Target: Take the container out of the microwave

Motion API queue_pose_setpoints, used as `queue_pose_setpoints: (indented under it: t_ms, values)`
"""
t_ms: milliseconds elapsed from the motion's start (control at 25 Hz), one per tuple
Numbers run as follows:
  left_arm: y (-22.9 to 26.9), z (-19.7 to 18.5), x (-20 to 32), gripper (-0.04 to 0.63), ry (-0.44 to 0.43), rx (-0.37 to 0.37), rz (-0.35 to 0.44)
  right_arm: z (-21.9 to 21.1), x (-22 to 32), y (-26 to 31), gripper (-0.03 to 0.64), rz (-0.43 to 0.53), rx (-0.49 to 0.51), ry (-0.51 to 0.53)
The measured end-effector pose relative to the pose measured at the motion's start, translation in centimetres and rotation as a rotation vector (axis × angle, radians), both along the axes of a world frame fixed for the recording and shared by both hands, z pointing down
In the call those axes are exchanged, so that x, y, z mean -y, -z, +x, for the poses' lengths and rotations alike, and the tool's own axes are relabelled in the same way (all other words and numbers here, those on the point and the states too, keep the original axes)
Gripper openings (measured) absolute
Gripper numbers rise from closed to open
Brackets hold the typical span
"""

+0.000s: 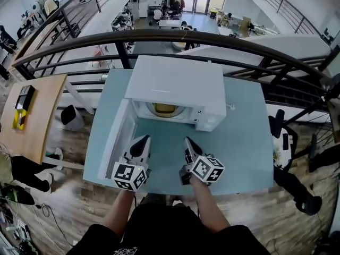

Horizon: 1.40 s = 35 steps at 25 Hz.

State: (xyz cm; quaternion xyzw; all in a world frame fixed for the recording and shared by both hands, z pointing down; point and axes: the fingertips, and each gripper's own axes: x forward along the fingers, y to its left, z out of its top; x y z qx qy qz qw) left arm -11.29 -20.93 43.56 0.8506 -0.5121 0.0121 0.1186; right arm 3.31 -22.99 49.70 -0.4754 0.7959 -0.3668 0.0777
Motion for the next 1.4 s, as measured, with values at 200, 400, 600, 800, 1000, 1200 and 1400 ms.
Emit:
queue_pose_setpoints:
  t_ms: [200, 400, 600, 800, 1000, 1200, 1400]
  values:
    - [-1.3, -0.2, 2.5, 0.008, -0.024, 0.008, -0.016, -0.9, 2.3, -1.0, 0.006, -0.011, -0.031, -0.035]
    - [-3.3, 0.0, 4.1, 0.008, -0.036, 0.005, -0.047, -1.4, 4.0, -2.1, 0.006, -0.021, -0.058, -0.060]
    - [-4.8, 0.9, 5.7, 0.008, -0.052, -0.004, -0.064, -1.6, 5.9, -3.2, 0.006, -0.025, -0.083, -0.081]
    - [-6.1, 1.8, 7.3, 0.008, -0.064, -0.017, -0.082, -2.0, 7.7, -4.0, 0.006, -0.027, -0.106, -0.094]
    - [-6.9, 2.0, 9.1, 0.008, -0.063, -0.024, -0.091, -2.6, 9.5, -5.1, 0.006, -0.030, -0.138, -0.108]
    - [-8.2, 1.4, 11.1, 0.008, -0.042, -0.025, -0.096, -3.2, 11.8, -6.4, 0.006, -0.022, -0.186, -0.111]
    - [-9.8, 2.0, 12.2, 0.008, -0.026, -0.017, -0.112, -2.2, 13.2, -8.5, 0.006, -0.041, -0.215, -0.121]
